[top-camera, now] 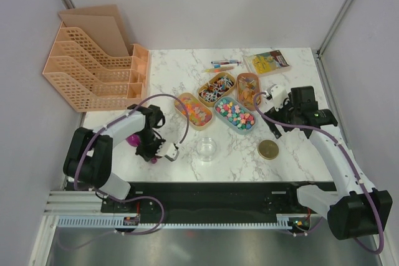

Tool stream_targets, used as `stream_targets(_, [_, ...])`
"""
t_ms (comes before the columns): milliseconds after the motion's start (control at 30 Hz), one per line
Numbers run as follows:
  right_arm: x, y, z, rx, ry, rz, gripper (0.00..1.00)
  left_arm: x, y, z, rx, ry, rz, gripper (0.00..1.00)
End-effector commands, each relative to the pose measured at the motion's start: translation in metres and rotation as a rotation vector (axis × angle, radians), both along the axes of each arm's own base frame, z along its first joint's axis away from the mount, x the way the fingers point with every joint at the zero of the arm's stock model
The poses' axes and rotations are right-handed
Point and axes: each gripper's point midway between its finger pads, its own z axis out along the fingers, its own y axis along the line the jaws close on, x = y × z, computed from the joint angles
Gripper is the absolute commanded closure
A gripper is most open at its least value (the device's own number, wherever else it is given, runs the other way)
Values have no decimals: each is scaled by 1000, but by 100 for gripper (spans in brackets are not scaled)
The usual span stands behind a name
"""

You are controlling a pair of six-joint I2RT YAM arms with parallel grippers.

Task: Pack the candies
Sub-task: Adjust the spatula at the center of the board.

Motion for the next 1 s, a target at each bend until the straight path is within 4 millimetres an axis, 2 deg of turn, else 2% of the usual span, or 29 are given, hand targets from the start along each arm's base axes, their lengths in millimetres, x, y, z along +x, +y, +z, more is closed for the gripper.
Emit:
stream_targets(0, [11, 1, 16, 6, -60, 12, 2, 22, -33, 7, -62, -48, 86, 97])
stream_targets(167, [10, 1, 10, 4, -49, 11, 2, 36, -54, 1, -77, -44, 115, 97])
stream_targets(200, [11, 1, 10, 5, -51, 11, 2, 39, -57, 3, -82, -48, 124, 97])
stream_targets(267, [11, 0, 10, -1, -49, 10, 2, 35, -57, 10, -66, -25, 149, 93])
stream_targets(300, [11, 0, 10, -5, -48, 11, 2, 36, -58, 21, -83, -46, 154, 85])
stream_targets(367, [10, -2, 9, -14, -50, 10, 2, 22, -54, 41, -105, -30, 135, 72])
stream_targets(400, [9, -2, 8, -14, -47, 12, 2, 21, -63, 66, -204, -98, 125, 60])
stream_targets(433, [7, -1, 5, -12, -39, 14, 2, 22, -67, 76, -262, -136, 95, 55])
stream_targets(467, [6, -1, 4, -8, -37, 14, 2, 24, -69, 88, -316, -189, 91, 51])
stream_targets(500, [6, 1, 2, 3, -30, 19, 2, 25, -74, 98, -370, -231, 85, 41])
stream_targets(533, [5, 3, 0, 9, -25, 22, 2, 27, -75, 111, -410, -303, 99, 39])
stream_targets(567, [5, 4, -1, 15, -22, 25, 2, 41, -78, 114, -442, -377, 129, 32])
stream_targets(633, [5, 7, -2, 26, -12, 34, 2, 50, -73, 116, -456, -415, 229, 30])
stream_targets(667, [6, 8, -2, 30, -10, 38, 2, 63, -64, 115, -459, -441, 311, 28])
stream_targets(733, [8, 11, 0, 41, -3, 55, 2, 69, -53, 106, -446, -377, 477, 25])
stream_targets(767, [9, 12, 0, 42, -1, 62, 2, 74, -42, 103, -429, -360, 563, 9])
stream_targets(833, [11, 15, 2, 45, -1, 96, 2, 73, -32, 93, -358, -296, 675, 8])
stream_targets(967, [16, 19, 2, 52, 8, 116, 2, 65, -26, 83, -325, -223, 795, 9])
